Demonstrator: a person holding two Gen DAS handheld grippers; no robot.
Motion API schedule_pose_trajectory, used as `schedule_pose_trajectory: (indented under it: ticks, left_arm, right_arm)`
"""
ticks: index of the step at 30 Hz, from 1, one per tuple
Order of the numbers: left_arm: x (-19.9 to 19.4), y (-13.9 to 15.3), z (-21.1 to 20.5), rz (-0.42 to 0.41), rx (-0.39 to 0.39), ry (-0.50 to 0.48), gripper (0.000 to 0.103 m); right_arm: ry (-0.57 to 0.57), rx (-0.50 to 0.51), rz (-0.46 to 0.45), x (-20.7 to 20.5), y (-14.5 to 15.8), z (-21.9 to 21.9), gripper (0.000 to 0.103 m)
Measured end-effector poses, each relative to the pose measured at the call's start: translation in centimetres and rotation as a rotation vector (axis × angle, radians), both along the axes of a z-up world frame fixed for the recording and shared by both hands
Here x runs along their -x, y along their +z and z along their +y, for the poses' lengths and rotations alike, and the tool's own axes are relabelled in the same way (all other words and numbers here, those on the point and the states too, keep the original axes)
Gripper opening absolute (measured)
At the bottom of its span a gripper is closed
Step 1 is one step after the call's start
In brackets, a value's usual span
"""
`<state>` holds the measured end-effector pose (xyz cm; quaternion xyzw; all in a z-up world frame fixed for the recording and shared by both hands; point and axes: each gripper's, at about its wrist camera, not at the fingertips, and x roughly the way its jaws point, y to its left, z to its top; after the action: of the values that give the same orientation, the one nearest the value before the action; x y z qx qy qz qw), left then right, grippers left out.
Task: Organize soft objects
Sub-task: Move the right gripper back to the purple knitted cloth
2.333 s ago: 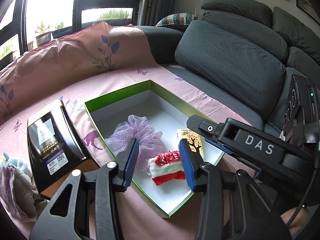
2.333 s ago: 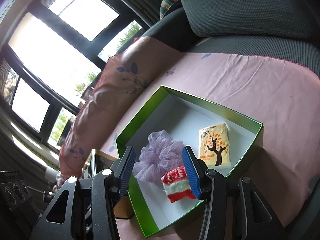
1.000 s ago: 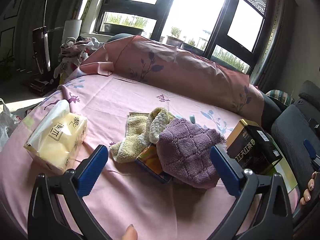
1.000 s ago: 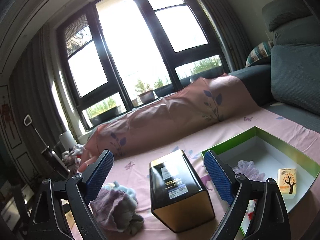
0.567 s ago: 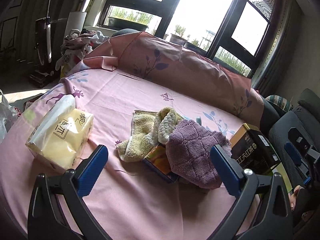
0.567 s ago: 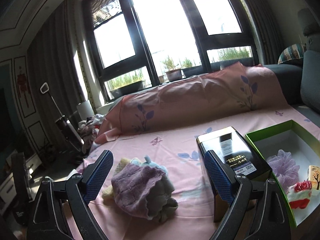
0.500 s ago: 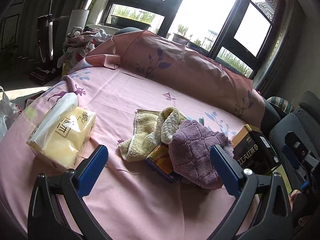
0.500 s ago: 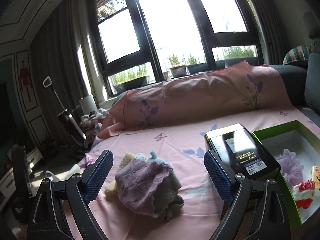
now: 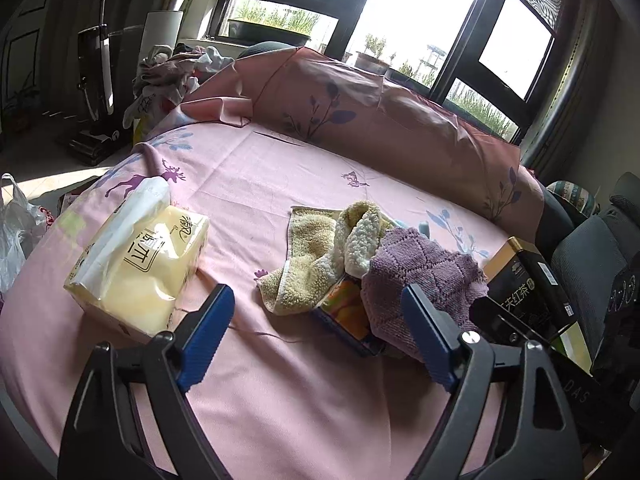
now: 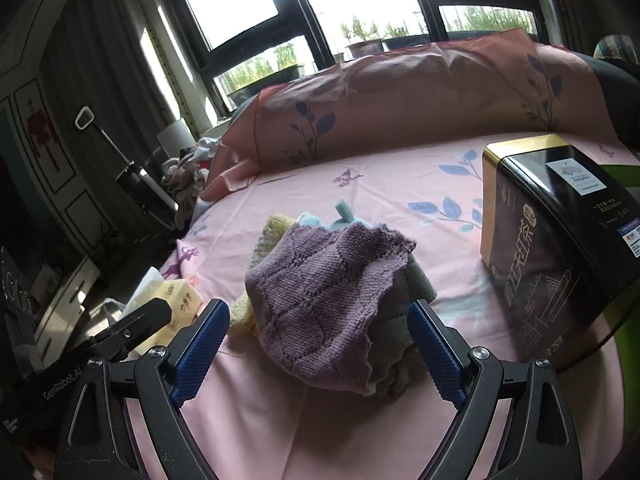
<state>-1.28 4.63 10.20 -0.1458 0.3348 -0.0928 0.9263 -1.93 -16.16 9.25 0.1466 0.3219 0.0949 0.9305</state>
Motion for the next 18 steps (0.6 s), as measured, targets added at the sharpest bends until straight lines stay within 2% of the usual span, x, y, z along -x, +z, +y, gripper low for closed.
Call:
schedule_pose_trajectory:
  ticks: [4,6,8,9,11,13,14,16,18]
  left_arm:
    - [0.1,0.0,-0.4,0.007,-0.012,0.006,0.082]
    - [0.1,0.0,-0.4,0.009,-0.016,0.003,0.082]
    - [0.0,-0.1,-0.4,0.016,-0.018,0.01,0.082]
    - [-0.1,-0.2,-0.3,0.023,-0.019,0.015,0.081]
    - [-0.4,-0.4,0.0,0.047,-0.015,0.026,0.081]
    - [-0.6,-0.6,0.1,0.071,-0.004,0.026,0.08]
    - [-0.7,-0.7,0.2,0.077,0.002,0.025,0.079]
    - [-0.7,-0.6,0.3,0.08,0.008,0.031,0.078]
    - [-0.6,-0.5,0.6,0.077,0.012,0.043,0.078]
  right_arm:
    - [0.01,0.007,0.05,-0.9,-1.3,0.8,0.086]
    - [0.01,-0.001,0.067,-1.4,-1.8,1.0,0.079]
    - [0.011,0.001,0.087,-1.9,-2.1,1.3,0.062]
    - [0.006,0.017,0.096,-2.2,-2.3,1.4,0.057]
    - [-0.005,0.057,0.099,-2.4,-2.4,1.8,0.027]
    - [0.004,0.044,0.085,-2.2,-2.4,1.8,0.009]
    - [0.013,0.024,0.084,-2.1,-2.2,1.7,0.006]
    - [0.038,-0.032,0.096,-1.6,-1.4,1.4,0.005]
    - [0.066,-0.089,0.057,-0.7,0.0,1.1,0.005]
